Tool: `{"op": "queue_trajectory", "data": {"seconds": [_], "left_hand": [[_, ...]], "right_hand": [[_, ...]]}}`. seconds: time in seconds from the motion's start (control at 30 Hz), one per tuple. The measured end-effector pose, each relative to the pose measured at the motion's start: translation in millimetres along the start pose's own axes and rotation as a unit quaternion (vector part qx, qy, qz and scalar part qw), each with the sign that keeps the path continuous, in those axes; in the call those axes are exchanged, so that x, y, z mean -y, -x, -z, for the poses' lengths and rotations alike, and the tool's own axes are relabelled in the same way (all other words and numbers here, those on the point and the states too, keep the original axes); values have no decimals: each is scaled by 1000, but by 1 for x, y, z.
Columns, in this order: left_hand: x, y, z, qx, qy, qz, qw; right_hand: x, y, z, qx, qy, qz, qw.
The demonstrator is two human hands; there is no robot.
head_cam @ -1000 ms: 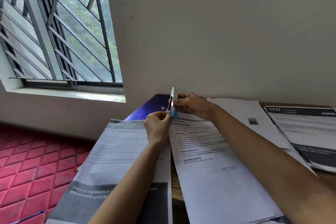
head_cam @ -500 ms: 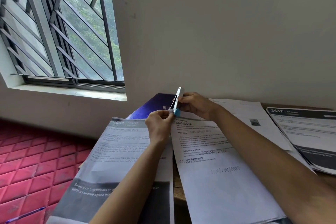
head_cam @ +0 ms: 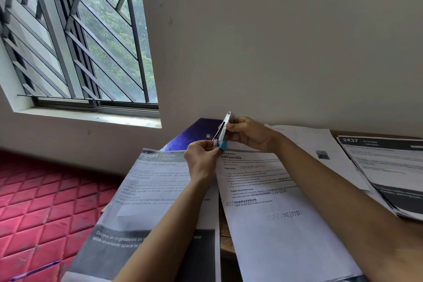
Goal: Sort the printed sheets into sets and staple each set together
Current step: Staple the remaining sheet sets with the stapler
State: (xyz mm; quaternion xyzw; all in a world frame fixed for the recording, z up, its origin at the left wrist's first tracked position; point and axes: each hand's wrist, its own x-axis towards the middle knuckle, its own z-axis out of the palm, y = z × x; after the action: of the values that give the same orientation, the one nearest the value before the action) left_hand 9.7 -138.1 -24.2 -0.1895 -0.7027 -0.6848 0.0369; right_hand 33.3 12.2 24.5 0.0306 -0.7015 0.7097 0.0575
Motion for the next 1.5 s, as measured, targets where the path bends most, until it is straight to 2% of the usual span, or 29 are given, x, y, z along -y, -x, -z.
{"op": "queue_trajectory", "data": {"seconds": [0.4, 0.63, 0.83, 1.13, 1.33, 1.43, 1.5], "left_hand": [[-1, -1, 1, -21, -11, 27, 999], [2, -4, -1, -28, -34, 20, 999], [3, -3, 0, -22, -43, 17, 999], [1, -2, 0, -11, -47, 6, 999], [1, -4, 1, 16, -43, 27, 999], [3, -6, 0, -4, -41, 22, 999], [5, -8, 0, -25, -52, 18, 998]], "right_hand": [[3, -3, -6, -76, 149, 0, 986], [13, 1, -16, -65, 287, -18, 956], [16, -3, -24, -140, 388, -9, 911], [16, -2, -20, -190, 335, -47, 922], [18, -3, -4, -321, 174, -66, 929], [22, 1, 3, -331, 71, -92, 936], [24, 4, 7, -324, 50, -106, 939]]}}
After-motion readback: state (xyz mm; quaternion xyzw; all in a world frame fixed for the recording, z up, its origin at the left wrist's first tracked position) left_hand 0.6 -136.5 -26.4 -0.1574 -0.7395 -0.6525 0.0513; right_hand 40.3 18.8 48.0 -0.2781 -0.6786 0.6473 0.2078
